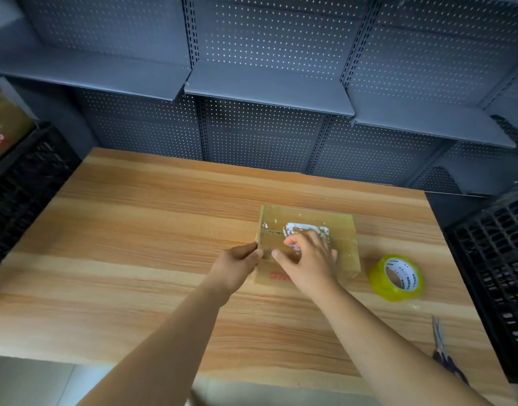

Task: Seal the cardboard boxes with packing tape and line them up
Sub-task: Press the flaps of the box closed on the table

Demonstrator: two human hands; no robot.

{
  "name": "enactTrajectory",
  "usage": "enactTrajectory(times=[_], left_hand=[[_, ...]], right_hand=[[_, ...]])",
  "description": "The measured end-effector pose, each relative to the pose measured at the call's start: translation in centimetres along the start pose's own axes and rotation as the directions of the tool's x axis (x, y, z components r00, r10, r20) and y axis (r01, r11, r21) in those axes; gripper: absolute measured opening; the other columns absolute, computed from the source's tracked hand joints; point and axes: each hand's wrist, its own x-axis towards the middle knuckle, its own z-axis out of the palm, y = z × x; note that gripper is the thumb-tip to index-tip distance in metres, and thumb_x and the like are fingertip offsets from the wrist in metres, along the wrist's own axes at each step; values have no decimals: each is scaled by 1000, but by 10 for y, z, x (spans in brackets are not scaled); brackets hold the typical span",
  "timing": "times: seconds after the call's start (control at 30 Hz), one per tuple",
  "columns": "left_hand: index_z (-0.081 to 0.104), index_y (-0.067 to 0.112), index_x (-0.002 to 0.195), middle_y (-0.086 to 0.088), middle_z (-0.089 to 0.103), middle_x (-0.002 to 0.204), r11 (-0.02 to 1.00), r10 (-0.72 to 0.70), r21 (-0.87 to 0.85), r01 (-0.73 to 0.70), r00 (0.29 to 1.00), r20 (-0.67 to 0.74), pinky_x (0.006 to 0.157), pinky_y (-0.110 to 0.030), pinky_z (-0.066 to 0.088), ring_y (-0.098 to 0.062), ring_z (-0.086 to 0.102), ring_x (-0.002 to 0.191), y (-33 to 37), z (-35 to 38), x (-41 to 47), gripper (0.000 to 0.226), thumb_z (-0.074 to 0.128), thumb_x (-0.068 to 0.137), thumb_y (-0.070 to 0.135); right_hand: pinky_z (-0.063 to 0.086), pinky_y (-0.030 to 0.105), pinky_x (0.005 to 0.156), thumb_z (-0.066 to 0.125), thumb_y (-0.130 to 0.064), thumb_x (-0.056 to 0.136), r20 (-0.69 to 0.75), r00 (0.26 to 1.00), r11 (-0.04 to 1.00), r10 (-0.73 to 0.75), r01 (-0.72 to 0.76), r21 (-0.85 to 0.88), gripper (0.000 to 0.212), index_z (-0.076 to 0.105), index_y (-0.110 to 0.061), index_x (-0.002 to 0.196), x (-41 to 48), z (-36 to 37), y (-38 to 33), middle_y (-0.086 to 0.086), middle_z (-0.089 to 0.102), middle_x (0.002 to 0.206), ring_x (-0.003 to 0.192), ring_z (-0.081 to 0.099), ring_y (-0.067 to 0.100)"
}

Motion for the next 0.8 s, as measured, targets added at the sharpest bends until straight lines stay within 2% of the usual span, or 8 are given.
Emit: enactTrajectory(times=[0.07,0.17,0.27,0.37,0.47,0.6,0.7,0.8], left_hand=[[66,44,106,24,68,104,998,55,-28,-56,998,-18,100,-28,47,-3,64,104,-2,-2,2,20,64,94,28],[63,35,123,16,62,127,947,247,209,-246,969,21,98,-17,44,2,60,112,-7,-7,7,36,64,93,15],[63,20,129,2,60,134,713,451,552,-432,886,112,102,-27,47,-9,58,119,-15,-13,14,37,65,93,26],[68,19,123,-2,63,124,531,555,663,-528,808,198,92,-37,53,-19,63,106,-17,-17,17,46,56,88,47],[72,25,109,-1,57,123,288,671,762,-581,689,272,91,-43,48,-26,54,111,-16,-15,19,35,70,80,43],[69,26,92,1,55,137,130,683,796,-591,635,360,116,-49,20,-30,41,137,-9,-2,24,27,82,71,37],[64,21,91,1,67,116,158,665,794,-587,657,354,111,-43,27,-26,60,114,-7,5,32,40,86,64,41],[64,21,93,2,62,93,87,677,852,-517,658,330,81,-41,49,-25,59,86,-7,19,22,52,75,63,61]], right_hand=[[25,33,96,61,-57,85,-32,996,995,-89,90,42,34,60,-41,115,-5,1,5,-19,46,118,119,40,6],[34,43,95,66,-47,82,-143,949,959,-283,281,-33,30,71,-36,109,-11,12,7,-15,57,120,114,46,12],[42,42,90,69,-38,78,-252,903,933,-349,361,2,24,78,-29,99,-9,23,14,-11,69,113,110,49,15],[32,37,103,75,-24,82,-251,874,893,-415,444,72,23,77,-25,105,-3,24,29,-8,70,119,120,49,15],[25,41,111,71,-19,86,-191,842,855,-505,519,29,25,75,-27,109,0,16,43,-10,65,127,129,52,14],[37,38,90,76,-24,83,-238,881,907,-410,421,-3,26,75,-38,105,-10,8,49,-8,60,128,115,51,20],[42,40,98,74,-32,80,-205,923,928,-327,354,114,32,72,-32,111,-19,9,51,-7,55,132,123,44,15],[30,32,114,69,-19,84,-128,922,897,-366,386,216,35,69,-26,118,-22,9,63,-9,45,147,141,31,10]])
